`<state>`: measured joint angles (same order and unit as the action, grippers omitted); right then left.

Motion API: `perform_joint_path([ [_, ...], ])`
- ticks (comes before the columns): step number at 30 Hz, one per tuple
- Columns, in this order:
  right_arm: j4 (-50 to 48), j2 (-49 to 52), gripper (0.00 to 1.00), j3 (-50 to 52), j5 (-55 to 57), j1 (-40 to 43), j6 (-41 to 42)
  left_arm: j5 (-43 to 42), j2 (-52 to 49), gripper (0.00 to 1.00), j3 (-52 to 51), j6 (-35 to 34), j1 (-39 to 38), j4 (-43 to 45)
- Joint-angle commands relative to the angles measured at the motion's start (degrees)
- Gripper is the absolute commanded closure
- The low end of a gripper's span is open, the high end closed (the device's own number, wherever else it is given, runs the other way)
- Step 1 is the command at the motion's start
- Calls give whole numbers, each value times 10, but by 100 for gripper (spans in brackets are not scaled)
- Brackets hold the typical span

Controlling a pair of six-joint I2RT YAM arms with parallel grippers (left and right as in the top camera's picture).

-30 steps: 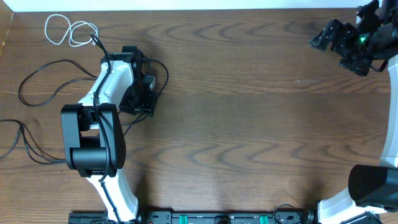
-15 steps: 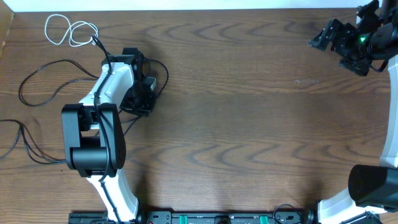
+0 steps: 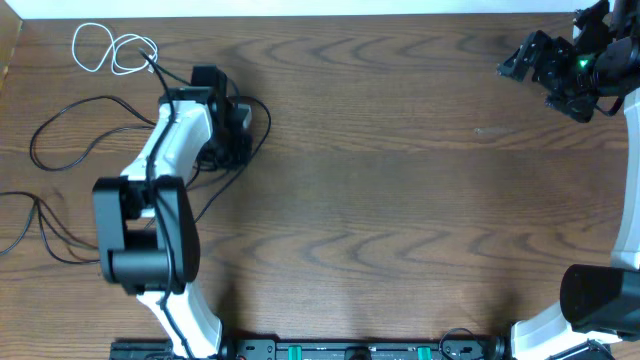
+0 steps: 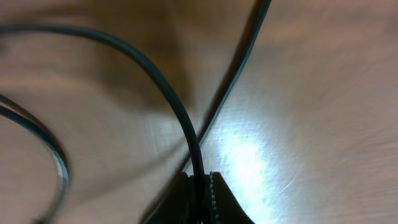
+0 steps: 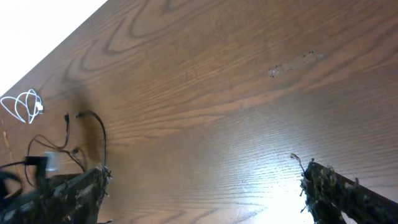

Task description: Untangle cables

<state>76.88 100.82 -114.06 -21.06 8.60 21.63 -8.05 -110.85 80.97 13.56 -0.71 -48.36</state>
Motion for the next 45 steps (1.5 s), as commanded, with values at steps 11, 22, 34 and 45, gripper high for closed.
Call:
perform_joint_path([
  [11,0,-7,1,-8,-3,-5,-7,-59,29,92,-26,4,0,56],
  [22,-2,-7,1,-8,-3,-5,-7,-59,25,67,-110,-1,0,156],
  [34,-2,-7,1,-8,-3,-5,-7,-54,24,57,-176,-1,0,256],
  [45,-1,-7,1,-8,-3,-5,-7,-52,-19,74,-196,-1,0,268],
])
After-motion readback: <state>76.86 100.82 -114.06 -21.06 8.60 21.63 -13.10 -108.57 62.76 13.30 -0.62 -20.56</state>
